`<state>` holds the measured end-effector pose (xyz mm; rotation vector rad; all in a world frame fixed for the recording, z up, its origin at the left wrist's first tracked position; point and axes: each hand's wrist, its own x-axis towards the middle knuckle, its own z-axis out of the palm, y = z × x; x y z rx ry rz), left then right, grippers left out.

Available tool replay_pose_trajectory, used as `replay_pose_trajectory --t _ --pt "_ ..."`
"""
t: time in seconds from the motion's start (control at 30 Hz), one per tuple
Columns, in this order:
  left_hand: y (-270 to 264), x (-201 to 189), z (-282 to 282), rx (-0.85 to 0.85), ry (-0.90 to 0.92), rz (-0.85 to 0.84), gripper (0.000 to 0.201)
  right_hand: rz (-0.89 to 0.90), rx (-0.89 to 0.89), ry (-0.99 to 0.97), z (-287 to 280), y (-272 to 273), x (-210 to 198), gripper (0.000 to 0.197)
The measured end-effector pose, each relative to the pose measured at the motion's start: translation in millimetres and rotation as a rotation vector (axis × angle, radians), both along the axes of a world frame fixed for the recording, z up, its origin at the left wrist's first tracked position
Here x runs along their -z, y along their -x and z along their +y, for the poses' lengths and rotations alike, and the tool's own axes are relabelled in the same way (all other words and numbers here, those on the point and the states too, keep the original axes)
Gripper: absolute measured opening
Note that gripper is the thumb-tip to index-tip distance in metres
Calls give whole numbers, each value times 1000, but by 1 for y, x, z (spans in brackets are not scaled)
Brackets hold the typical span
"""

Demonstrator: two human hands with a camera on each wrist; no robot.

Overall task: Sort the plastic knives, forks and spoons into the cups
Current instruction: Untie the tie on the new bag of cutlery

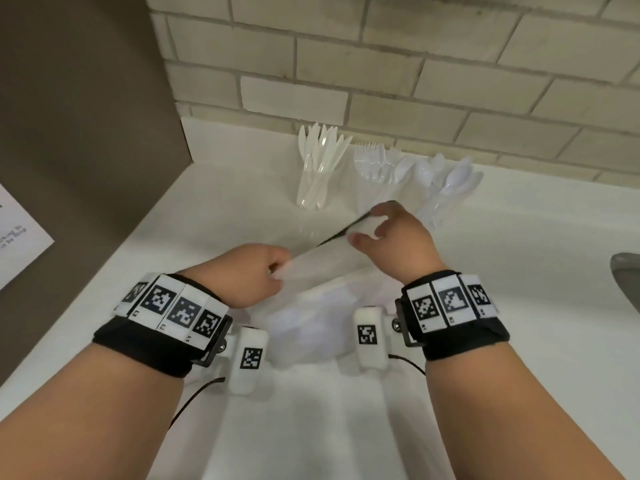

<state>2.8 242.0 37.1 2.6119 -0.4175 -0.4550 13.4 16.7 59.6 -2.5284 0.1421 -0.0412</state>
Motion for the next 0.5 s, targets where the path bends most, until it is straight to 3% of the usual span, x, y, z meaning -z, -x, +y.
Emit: replay_pose_trajectory --t 0.07,0.1,0.13,0.23,0.27,0.37,0.43,0.5 --pt "1 -13 -5 45 68 -112 10 51 106 -195 -6 -7 4 92" --pt "0 -19 -6 61 96 -164 18 77 158 -289 -8 -9 6 97" --pt "0 -25 -7 69 111 -215 25 59 205 -389 -10 -11 9 90" --pt "-4 -44 -1 40 51 -352 27 -160 245 -639 -19 -12 9 19" --pt "-4 -51 4 16 4 -356 25 -215 244 -667 -22 -10 6 8" --pt "-6 -66 20 -52 -49 -311 28 -315 253 -732 -34 -4 -2 7" --pt "-8 -69 25 -155 106 -377 25 -352 260 -755 -39 -2 -7 18" --pt "-10 -68 25 -281 316 -437 34 -399 271 -635 -40 0 -12 38"
